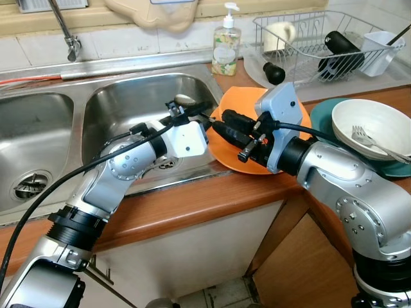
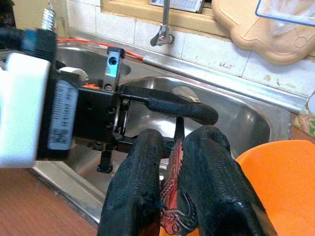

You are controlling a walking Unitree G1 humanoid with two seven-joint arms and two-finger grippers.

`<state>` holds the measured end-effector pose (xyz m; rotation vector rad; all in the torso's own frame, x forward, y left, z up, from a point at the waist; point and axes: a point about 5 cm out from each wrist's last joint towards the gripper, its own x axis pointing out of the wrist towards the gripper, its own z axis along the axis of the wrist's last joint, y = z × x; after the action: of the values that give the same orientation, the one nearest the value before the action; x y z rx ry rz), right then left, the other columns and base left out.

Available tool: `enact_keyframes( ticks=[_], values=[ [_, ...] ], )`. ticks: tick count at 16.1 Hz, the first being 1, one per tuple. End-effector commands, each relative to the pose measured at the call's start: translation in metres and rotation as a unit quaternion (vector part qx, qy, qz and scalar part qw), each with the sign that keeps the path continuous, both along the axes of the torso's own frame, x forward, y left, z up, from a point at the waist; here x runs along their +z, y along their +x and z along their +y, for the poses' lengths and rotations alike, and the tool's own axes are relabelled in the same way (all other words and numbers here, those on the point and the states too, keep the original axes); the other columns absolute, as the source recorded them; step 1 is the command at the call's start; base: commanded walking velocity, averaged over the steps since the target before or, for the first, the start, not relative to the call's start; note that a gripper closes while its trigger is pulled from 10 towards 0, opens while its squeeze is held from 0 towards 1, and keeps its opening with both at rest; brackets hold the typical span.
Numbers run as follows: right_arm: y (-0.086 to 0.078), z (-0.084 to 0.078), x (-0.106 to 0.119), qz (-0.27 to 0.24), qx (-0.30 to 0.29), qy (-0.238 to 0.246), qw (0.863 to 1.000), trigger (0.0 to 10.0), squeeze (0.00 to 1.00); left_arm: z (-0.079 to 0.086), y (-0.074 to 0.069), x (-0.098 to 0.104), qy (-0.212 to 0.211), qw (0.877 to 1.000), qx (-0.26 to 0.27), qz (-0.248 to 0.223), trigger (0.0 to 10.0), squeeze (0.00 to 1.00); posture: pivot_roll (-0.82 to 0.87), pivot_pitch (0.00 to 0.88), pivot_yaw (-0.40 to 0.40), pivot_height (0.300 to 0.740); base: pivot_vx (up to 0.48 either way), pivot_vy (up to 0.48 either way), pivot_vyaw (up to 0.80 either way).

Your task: Kitchen organization

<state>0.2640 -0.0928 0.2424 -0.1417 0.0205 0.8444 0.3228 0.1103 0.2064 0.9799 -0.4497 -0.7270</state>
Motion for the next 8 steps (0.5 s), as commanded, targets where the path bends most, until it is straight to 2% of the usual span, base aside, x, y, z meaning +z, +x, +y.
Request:
enact_keyframes(
  ticks=[1,3,4,5,6,8],
  values=[
    [-0.0054,0.0034,0.0045,-0.009,0.019,0.000,1.000,0.0,0.00,0.0046,0.0037,0.0059,0.004,1.000,0.011,-0.014,0.0,0.00,-0.05,0.000,0.053,0.740,0.000,0.000,0.00],
    [-0.0057,0.0039,0.0040,-0.010,0.020,-0.002,1.000,0.0,0.00,0.0051,0.0036,0.0045,0.014,1.000,0.006,-0.014,0.0,0.00,-0.05,0.000,0.053,0.740,0.000,0.000,0.00],
    [-0.0053,0.0045,0.0040,-0.012,0.019,-0.002,1.000,0.7,0.00,0.0047,0.0023,0.0019,0.020,1.000,-0.004,-0.011,0.0,0.00,-0.05,0.000,0.052,0.740,0.000,0.000,0.00],
    [-0.0048,0.0047,0.0043,-0.013,0.018,-0.003,1.000,5.8,0.00,0.0049,0.0018,0.0007,0.027,1.000,-0.010,-0.011,0.0,0.00,-0.05,0.000,0.052,0.740,0.000,0.000,0.00],
    [-0.0042,0.0049,0.0047,-0.016,0.016,-0.005,1.000,10.0,0.00,0.0060,0.0025,0.0008,0.031,0.999,-0.011,-0.012,0.0,0.00,-0.05,0.000,0.052,0.740,0.000,0.000,0.00],
    [-0.0029,0.0052,0.0051,-0.018,0.012,-0.007,1.000,10.0,0.00,0.0080,0.0034,0.0013,0.039,0.999,-0.014,-0.014,0.0,0.00,-0.05,0.000,0.049,0.740,0.000,0.000,0.00]
  ],
)
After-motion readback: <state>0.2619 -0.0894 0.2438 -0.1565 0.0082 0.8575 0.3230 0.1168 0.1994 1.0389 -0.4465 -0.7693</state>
